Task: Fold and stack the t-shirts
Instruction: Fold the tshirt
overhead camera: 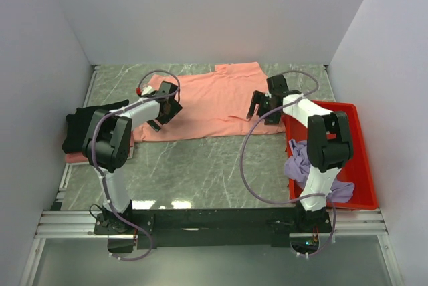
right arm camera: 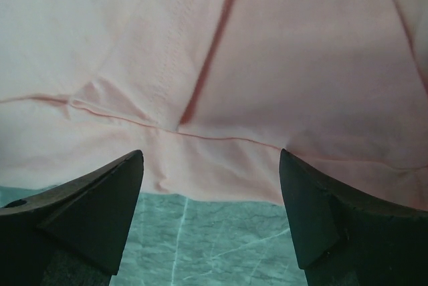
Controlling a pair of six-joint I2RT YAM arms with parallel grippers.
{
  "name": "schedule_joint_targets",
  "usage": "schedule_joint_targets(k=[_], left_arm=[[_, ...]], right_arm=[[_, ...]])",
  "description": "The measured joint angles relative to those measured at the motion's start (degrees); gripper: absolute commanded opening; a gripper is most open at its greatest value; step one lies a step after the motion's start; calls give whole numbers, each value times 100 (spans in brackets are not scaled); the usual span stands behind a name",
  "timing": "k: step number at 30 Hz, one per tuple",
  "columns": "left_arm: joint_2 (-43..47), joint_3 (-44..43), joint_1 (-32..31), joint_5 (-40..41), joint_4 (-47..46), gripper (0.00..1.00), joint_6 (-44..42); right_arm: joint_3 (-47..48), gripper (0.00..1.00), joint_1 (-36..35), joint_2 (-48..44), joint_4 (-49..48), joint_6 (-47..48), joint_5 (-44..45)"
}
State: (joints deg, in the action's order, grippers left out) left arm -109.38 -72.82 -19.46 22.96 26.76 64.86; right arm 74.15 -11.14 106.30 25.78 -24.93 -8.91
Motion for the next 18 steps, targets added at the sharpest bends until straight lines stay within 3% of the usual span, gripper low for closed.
schedule_joint_targets(k=[8, 18], left_arm=[[44, 138, -96, 87, -201, 99, -72], [634, 973, -348, 166, -570, 99, 11]], right_arm=[[-612, 88, -22, 33, -479, -133, -173], [-2181, 88, -116, -1178, -1027, -435, -111]])
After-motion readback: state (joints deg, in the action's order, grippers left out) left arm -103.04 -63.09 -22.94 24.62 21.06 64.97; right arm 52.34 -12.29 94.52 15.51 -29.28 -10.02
